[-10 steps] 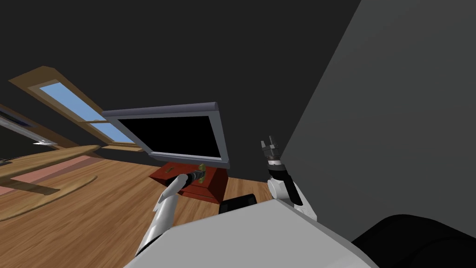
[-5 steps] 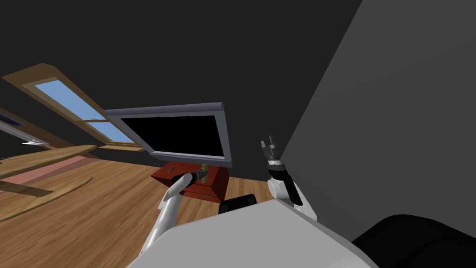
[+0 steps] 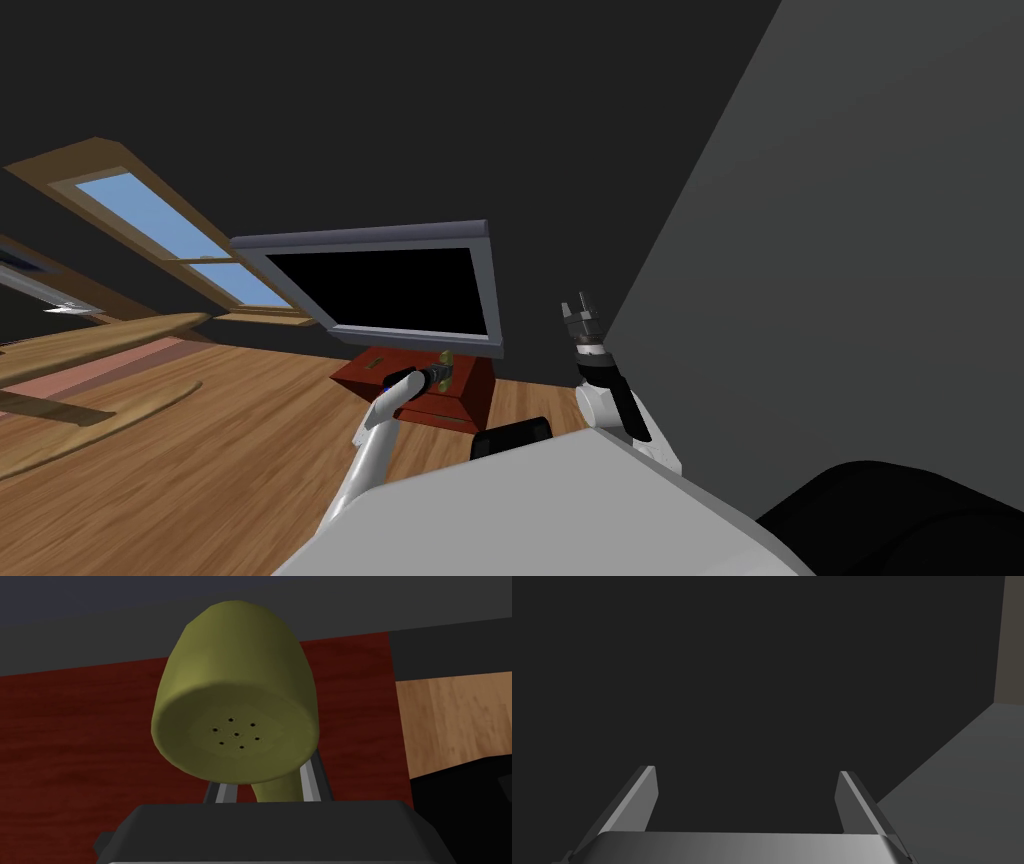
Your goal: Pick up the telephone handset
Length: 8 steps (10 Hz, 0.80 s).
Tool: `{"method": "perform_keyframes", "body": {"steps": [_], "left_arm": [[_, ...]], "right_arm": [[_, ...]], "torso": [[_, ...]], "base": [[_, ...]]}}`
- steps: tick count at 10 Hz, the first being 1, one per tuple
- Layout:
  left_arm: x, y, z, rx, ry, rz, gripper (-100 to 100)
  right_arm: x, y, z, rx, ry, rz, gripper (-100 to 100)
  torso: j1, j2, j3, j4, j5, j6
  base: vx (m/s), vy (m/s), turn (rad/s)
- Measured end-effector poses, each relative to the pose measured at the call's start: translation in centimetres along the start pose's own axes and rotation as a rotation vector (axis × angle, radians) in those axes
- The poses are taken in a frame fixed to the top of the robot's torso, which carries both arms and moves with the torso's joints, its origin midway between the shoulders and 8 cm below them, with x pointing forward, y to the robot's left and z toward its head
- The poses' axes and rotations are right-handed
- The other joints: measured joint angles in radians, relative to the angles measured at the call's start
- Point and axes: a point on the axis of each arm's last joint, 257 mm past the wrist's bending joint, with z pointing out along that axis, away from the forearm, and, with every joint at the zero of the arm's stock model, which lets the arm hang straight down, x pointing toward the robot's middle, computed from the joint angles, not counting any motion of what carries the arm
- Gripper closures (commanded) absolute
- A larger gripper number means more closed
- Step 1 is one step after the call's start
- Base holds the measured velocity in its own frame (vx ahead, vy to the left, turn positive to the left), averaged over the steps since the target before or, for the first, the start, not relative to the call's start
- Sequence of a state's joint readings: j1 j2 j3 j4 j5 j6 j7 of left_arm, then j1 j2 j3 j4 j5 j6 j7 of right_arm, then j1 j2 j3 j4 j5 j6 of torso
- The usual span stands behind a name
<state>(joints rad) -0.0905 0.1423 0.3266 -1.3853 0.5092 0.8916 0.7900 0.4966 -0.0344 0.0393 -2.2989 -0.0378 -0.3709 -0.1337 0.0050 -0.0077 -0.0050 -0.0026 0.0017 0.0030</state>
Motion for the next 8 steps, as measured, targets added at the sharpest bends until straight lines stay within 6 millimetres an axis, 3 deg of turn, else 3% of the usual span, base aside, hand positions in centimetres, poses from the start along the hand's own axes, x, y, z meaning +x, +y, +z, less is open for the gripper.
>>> {"method": "perform_keyframes", "body": {"steps": [7,8], "left_arm": [[2.0,4.2,-0.3,0.000,0.025,-0.027,100],[2.0,4.2,-0.3,0.000,0.026,-0.031,0]], "right_arm": [[0.0,0.0,0.0,0.000,0.000,0.000,0],[0.0,0.0,0.0,0.000,0.000,0.000,0]], "torso": [[-0.004,0.000,0.001,0.001,-0.001,0.000],[-0.005,0.000,0.001,0.001,-0.001,0.000]], "base": [[-0.007,0.063,-0.016],[0.000,0.000,0.000]]}}
